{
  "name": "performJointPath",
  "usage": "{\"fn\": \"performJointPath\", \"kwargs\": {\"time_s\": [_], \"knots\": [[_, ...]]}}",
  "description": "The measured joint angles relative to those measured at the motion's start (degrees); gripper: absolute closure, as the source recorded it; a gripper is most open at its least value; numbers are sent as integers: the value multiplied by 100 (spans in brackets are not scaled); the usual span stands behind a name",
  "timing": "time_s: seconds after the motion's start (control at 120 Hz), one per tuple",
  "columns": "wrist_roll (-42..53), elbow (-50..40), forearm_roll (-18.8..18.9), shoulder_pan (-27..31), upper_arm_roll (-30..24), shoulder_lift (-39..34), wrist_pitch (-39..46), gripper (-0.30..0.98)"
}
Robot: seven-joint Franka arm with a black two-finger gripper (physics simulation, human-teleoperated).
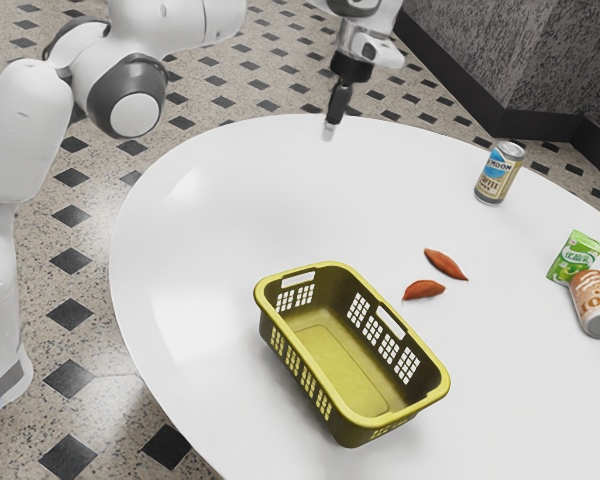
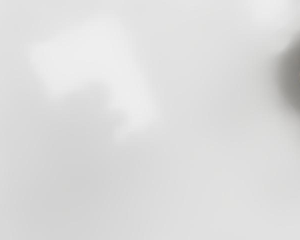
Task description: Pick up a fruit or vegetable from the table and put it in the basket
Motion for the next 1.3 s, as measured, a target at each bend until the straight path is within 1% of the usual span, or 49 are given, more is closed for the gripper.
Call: {"fn": "performJointPath", "kwargs": {"time_s": [0.1,0.217,0.233,0.267,0.3,0.325,0.342,0.392,0.45,0.483,0.525,0.617,0.667,0.783,0.917,1.125,1.3], "knots": [[708,-5,-56,44,1,2,520,0],[1395,50,-68,8,13,-89,870,0],[1482,122,-66,-10,12,-230,900,0],[1649,227,-63,-113,9,-747,950,0],[1806,282,-63,-359,-17,-1287,994,0],[1917,303,-29,-596,-43,-1499,1028,0],[1986,311,35,-761,-66,-1516,1062,0],[2178,307,322,-1293,-106,-1204,1272,0],[2382,278,557,-1594,-135,-318,1725,0],[2484,269,623,-1620,-141,192,2050,0],[2598,261,682,-1575,-145,641,2462,0],[2822,260,631,-1272,-148,1160,3258,0],[2931,263,592,-1178,-169,1346,3613,0],[3150,265,546,-904,-616,1804,4357,0],[3346,261,529,-802,-717,2098,5006,1],[3553,258,520,-815,-763,2358,5593,3],[3661,266,522,-816,-853,2557,5925,4]]}}
